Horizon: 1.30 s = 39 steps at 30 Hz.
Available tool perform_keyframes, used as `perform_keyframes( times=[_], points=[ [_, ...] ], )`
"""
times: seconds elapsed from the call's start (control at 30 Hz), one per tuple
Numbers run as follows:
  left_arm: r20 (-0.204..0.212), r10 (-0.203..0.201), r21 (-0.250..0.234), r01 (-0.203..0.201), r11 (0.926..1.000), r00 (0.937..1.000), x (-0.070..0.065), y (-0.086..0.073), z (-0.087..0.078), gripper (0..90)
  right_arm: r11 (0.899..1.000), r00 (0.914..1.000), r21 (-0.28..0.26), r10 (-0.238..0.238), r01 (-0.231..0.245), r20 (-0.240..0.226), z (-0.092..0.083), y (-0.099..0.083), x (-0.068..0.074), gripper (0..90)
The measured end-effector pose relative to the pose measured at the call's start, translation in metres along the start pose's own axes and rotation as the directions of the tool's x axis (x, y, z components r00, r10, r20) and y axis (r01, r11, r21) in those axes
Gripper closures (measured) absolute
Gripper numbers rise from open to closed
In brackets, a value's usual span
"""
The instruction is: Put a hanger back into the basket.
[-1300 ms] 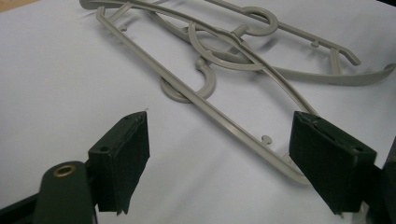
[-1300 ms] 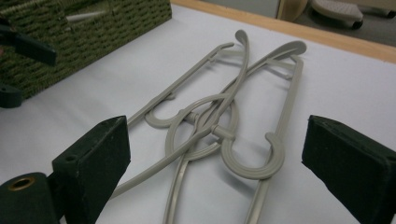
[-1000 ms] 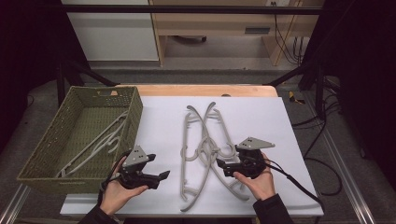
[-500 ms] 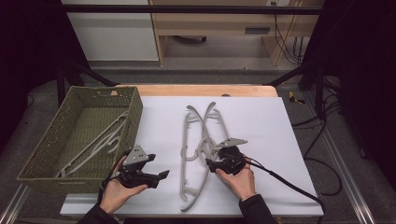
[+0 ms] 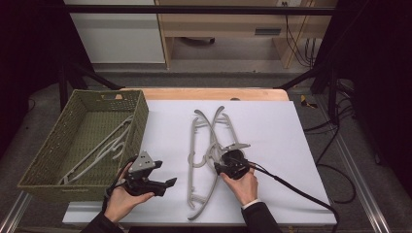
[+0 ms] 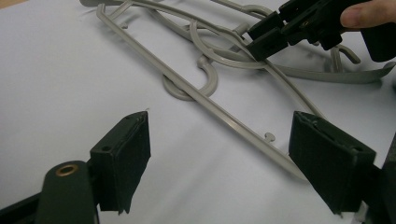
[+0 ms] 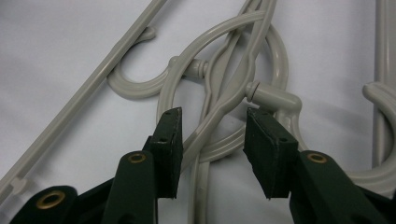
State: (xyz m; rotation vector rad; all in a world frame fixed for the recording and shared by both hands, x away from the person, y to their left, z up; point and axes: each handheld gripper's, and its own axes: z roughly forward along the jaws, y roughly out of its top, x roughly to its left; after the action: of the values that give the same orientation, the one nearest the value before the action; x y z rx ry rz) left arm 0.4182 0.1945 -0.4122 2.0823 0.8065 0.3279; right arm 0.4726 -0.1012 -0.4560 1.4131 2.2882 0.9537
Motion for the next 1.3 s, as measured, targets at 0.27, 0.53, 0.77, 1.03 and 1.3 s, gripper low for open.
perform_keyframes(
  times=[0.27, 0.53, 0.77, 1.03, 1.3],
  points=[
    [0.0, -0.001, 0.004, 0.001, 1.0, 1.0, 0.0, 0.0, 0.001, 20.6, 1.0, 0.9994, 0.001, -0.006, 0.006, 0.034, 0.009, 0.001, 0.004, 62.1],
    [-0.003, -0.003, 0.009, 0.003, 1.0, 1.0, 0.0, -0.001, 0.002, 20.7, 0.999, 0.9963, 0.027, -0.034, 0.032, 0.079, 0.003, 0.003, 0.003, 75.0],
    [-0.003, -0.005, 0.011, 0.005, 0.9999, 1.0, 0.001, -0.001, 0.001, 20.7, 0.996, 0.992, 0.067, -0.059, 0.052, 0.111, -0.004, 0.004, -0.005, 78.6],
    [-0.001, -0.002, 0.021, 0.002, 0.9998, 1.0, 0.0, -0.002, 0.002, 20.7, 0.996, 0.9936, 0.086, -0.041, 0.032, 0.105, -0.01, 0.003, -0.017, 73.0],
    [-0.001, -0.002, 0.026, 0.002, 0.9997, 1.0, 0.0, -0.002, 0.004, 20.7, 0.996, 0.996, 0.093, -0.024, 0.016, 0.087, -0.004, 0.003, -0.016, 75.2]
  ],
)
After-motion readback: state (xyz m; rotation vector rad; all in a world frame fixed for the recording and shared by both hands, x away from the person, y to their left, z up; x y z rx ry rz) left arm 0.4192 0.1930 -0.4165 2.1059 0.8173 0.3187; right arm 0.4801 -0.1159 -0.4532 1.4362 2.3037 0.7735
